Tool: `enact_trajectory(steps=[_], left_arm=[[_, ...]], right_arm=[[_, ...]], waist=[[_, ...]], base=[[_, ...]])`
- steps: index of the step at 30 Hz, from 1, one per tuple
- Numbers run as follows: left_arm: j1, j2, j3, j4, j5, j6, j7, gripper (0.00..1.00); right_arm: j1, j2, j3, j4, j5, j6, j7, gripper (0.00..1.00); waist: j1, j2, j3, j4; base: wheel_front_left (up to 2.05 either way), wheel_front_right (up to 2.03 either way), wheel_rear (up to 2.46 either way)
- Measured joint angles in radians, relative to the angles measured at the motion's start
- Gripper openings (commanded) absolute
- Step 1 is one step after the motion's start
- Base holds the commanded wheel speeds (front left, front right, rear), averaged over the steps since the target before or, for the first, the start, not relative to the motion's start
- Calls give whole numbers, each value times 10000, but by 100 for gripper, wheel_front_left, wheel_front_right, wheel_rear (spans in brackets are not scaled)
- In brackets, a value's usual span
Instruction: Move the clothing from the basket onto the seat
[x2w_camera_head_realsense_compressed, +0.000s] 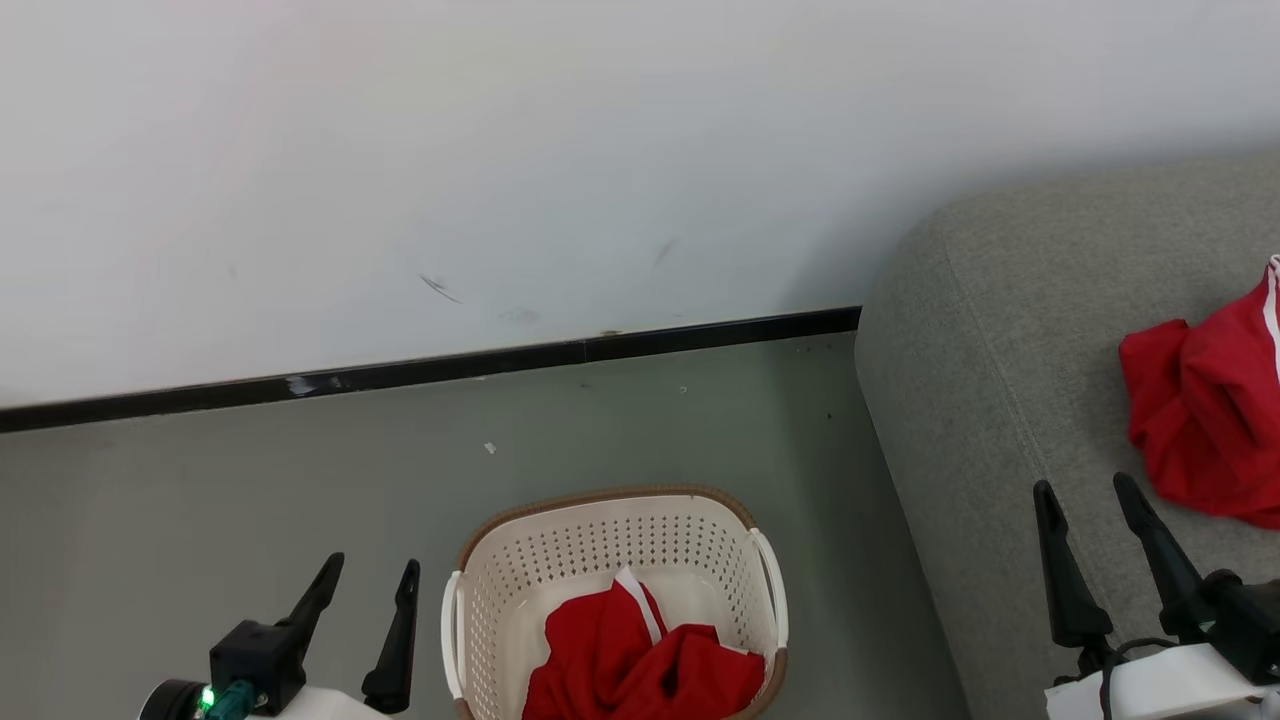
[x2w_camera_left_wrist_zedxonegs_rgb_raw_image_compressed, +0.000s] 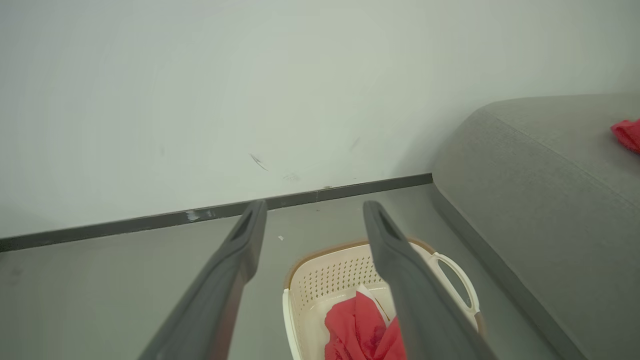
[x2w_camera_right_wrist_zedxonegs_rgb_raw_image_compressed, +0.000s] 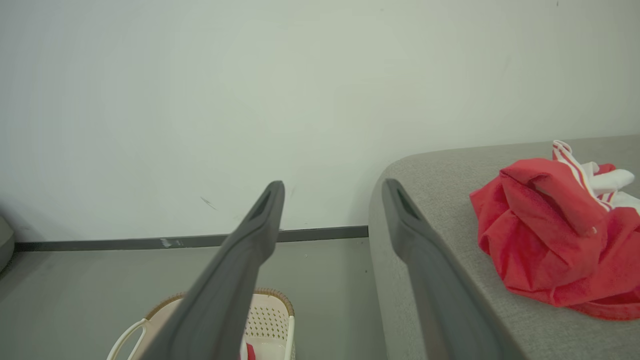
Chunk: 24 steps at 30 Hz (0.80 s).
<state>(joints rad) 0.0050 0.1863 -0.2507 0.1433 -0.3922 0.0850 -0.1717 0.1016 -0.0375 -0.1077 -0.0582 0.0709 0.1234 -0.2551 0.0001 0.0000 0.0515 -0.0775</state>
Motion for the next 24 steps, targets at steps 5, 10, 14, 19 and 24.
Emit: enact_trajectory(steps=[5,10,14,19,24], left_arm=[[-778,-8,-445,140,90,-360,401,100],[-1388,36,-1024,491,351,-717,886,100],[-1894,19,-1404,782,558,-978,1170,100],[-2505,-27,-1854,1306,848,-1275,1563,100],[-2948,-40,-2276,1812,1099,-1507,1898,100]], right_arm=[[1,4,-159,-242,0,2,0,100],[3,12,-458,-456,-2,0,0,100],[-12,23,-696,-796,-123,2,0,100],[-88,29,-1014,-1277,-209,2,0,100],[-332,33,-1081,-1570,-184,2,0,100]], waist=[[0,0,331,-112],[0,0,664,-231],[0,0,969,-348],[0,0,1397,-518],[0,0,1876,-711]], base=[[0,0,0],[0,0,0],[0,0,0],[0,0,0],[0,0,0]])
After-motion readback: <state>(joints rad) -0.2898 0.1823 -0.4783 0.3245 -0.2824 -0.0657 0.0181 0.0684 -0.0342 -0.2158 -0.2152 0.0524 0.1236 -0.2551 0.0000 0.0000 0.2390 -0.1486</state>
